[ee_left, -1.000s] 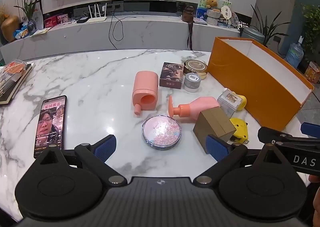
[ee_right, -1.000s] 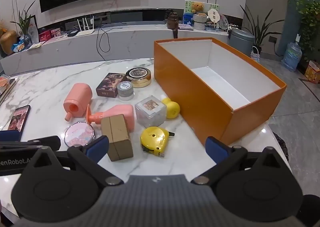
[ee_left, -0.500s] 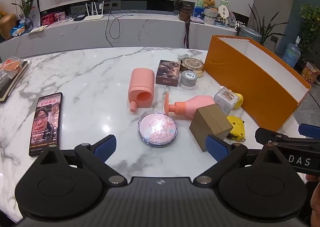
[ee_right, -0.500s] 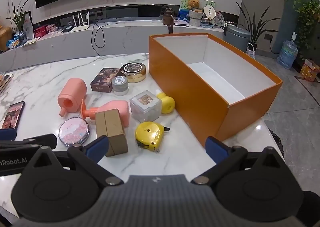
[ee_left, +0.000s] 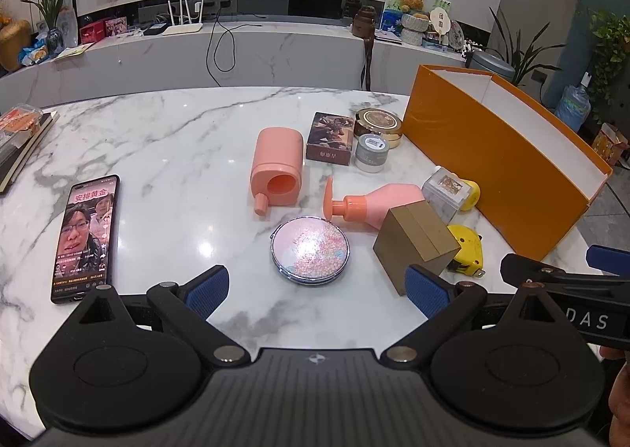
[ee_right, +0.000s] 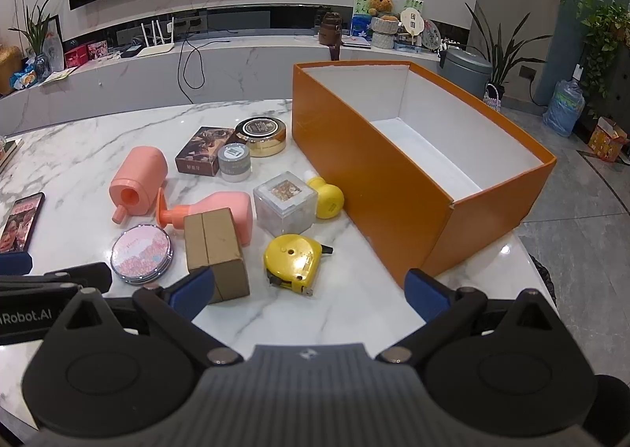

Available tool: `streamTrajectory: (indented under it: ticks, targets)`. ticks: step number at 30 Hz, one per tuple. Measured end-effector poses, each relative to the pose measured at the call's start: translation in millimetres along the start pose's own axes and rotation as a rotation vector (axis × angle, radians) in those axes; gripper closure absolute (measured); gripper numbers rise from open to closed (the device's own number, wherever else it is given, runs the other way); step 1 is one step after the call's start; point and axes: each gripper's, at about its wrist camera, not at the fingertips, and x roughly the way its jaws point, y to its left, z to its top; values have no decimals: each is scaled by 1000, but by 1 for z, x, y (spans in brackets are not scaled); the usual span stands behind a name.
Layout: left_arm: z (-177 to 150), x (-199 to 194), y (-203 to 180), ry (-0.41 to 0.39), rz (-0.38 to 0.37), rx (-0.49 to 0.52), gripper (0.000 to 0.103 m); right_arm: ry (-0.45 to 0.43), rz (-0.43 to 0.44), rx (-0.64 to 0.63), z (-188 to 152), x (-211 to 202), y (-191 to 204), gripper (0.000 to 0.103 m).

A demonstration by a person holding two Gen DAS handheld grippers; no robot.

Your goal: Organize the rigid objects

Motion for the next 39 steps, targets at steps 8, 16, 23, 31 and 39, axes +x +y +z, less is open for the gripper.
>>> streamTrajectory:
  ticks: [8, 16, 23, 31, 39]
  targets:
    - [-1, 1, 1, 1, -11, -6, 0, 9, -5, -2, 0, 2, 1, 3]
    - [-1, 2, 1, 2, -12, -6, 0, 10, -7, -3, 0, 2, 0, 3]
    - [-1, 2, 1, 2, -12, -7, 0, 10, -7, -4, 0, 1, 0, 3]
    - [-1, 2, 0, 0, -12, -6, 0, 8, -8, -2, 0, 1, 0, 3]
    - [-1, 2, 0, -1, -11, -5, 0, 7, -7, -2, 0, 1, -1, 3]
